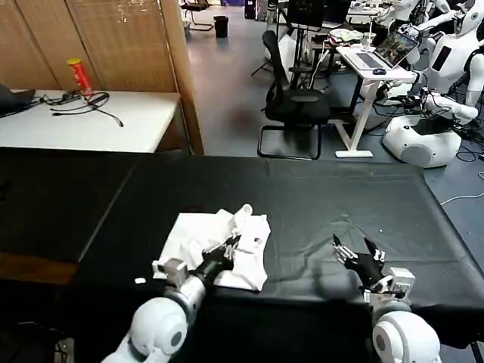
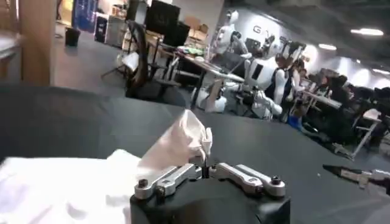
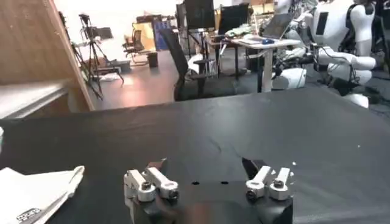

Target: Fold and organize the clothes.

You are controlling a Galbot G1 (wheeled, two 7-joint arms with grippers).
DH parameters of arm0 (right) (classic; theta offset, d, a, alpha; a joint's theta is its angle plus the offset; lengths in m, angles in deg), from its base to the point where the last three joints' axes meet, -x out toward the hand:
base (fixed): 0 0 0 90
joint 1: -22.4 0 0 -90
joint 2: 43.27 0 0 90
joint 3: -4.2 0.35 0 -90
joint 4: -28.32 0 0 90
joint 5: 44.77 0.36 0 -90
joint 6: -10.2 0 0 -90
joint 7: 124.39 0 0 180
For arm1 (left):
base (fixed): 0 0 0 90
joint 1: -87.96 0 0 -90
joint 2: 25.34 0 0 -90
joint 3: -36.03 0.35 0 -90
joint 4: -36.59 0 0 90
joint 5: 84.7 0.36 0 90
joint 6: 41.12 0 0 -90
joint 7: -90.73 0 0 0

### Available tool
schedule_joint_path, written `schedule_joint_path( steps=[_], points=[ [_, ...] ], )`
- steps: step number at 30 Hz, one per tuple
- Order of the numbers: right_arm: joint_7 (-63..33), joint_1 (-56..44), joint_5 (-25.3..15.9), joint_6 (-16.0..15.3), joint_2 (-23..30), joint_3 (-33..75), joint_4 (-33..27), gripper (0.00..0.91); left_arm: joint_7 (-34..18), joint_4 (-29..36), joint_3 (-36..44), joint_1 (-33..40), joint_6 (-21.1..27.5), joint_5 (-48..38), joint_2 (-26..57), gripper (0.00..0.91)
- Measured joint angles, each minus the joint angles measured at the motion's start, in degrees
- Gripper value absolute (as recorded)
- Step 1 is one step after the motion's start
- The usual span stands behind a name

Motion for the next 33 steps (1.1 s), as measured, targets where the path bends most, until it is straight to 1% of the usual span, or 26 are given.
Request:
schedule_joint_path(
  steps=[1,2,6,8,12,16,18,22,25,27,30,32,33],
  points=[
    [0.27,-0.07,0.04,0.0,-0.16,-0.15,0.04,0.878,0.22,-0.31,0.1,0.08,-0.2,0.62,-0.41,0.254],
    [0.51,-0.1,0.05,0.0,-0.33,-0.36,0.05,0.878,0.43,-0.63,0.12,0.15,-0.37,1.18,-0.78,0.878],
    [1.33,0.36,-0.04,0.04,-0.91,-1.38,-0.52,0.878,1.51,-2.23,0.31,0.34,-1.26,2.28,-2.24,0.878],
    [1.43,0.91,-0.04,-0.39,-1.05,-2.27,-0.82,0.878,1.82,-2.72,0.62,0.34,-1.3,1.26,-3.12,0.878],
    [1.92,2.16,0.2,-1.35,-1.51,-4.26,-1.22,0.878,1.91,-3.2,1.03,-0.61,-1.37,-2.86,-5.77,0.878],
    [2.35,4.04,1.36,-2.05,-2.68,-6.65,-2.16,0.878,2.12,-1.79,0.89,-1.04,-1.27,-7.15,-7.95,0.878],
    [2.73,5.17,1.62,-2.31,-3.47,-8.29,-2.57,0.878,3.02,-0.68,0.29,-0.62,-1.75,-6.63,-8.08,0.878],
    [4.15,7.61,1.18,-2.85,-5.13,-13.19,-3.54,0.878,4.35,0.7,-2.24,0.7,-3.42,-2.32,-6.54,0.878],
    [4.46,9.11,-0.53,-2.73,-5.45,-17.04,-4.36,0.878,5.65,0.44,-4.92,0.58,-5.31,2.52,-3.63,0.878],
    [4.45,10.25,-2.58,-3.1,-5.34,-19.42,-5.39,0.878,6.06,-0.17,-6.9,0.08,-6.35,5.23,-1.51,0.878],
    [4.16,11.43,-7.11,-4.78,-4.64,-22.48,-7.1,0.878,5.4,-0.9,-9.67,-1.21,-5.78,5.38,0.4,0.878],
    [3.79,11.57,-10.52,-6.29,-4.09,-23.78,-7.96,0.878,4.73,-1.14,-11.35,-2.1,-5.24,3.95,0.93,0.878],
    [3.71,11.58,-11.95,-6.44,-3.94,-24.15,-8.29,0.878,4.72,-1.32,-12.12,-2.59,-5.25,3.67,1.08,0.878]
  ],
)
